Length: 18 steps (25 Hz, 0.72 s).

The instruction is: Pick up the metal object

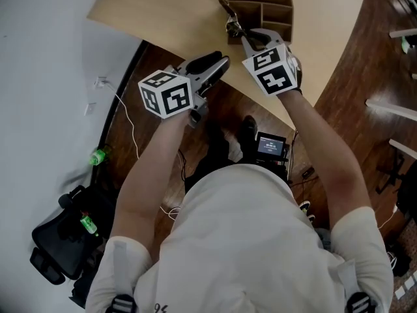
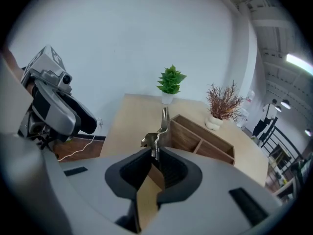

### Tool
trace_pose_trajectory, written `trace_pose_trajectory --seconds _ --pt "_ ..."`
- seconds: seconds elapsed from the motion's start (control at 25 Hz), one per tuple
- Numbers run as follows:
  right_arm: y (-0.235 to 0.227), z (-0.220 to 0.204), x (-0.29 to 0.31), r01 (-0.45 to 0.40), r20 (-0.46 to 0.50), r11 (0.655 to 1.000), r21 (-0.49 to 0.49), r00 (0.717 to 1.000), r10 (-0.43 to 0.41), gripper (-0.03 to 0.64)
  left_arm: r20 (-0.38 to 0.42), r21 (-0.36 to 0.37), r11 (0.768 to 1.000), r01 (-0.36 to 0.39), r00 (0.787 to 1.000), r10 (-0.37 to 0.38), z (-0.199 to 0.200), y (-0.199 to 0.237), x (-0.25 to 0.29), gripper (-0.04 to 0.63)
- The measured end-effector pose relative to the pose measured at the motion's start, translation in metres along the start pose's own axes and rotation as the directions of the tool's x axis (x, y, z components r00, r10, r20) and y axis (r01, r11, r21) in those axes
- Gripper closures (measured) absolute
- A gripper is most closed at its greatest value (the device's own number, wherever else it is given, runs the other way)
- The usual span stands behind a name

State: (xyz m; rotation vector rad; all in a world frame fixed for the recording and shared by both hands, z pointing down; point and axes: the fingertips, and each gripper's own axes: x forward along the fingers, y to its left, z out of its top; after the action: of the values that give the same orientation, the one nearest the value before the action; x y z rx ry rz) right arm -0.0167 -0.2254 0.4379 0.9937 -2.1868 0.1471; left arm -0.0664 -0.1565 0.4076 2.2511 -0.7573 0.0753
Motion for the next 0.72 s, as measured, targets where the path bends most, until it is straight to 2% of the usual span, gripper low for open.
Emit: trace_pose_trajectory --seconds 0.2,0.72 --pt "-0.001 -0.003 0.013 0.054 -0.021 0.993 -0.104 0.998 -0.056 0.589 -0.023 -0.016 1.000 -0.005 1.000 0.005 -0.006 0.008 0.007 0.497" --pt "-0.021 0.000 0.031 0.160 -0.024 0.978 -0.136 0.986 -0.164 0.589 -0.032 -0.040 0.999 0.009 0.999 -0.010 -0.005 0.014 0.018 0.497"
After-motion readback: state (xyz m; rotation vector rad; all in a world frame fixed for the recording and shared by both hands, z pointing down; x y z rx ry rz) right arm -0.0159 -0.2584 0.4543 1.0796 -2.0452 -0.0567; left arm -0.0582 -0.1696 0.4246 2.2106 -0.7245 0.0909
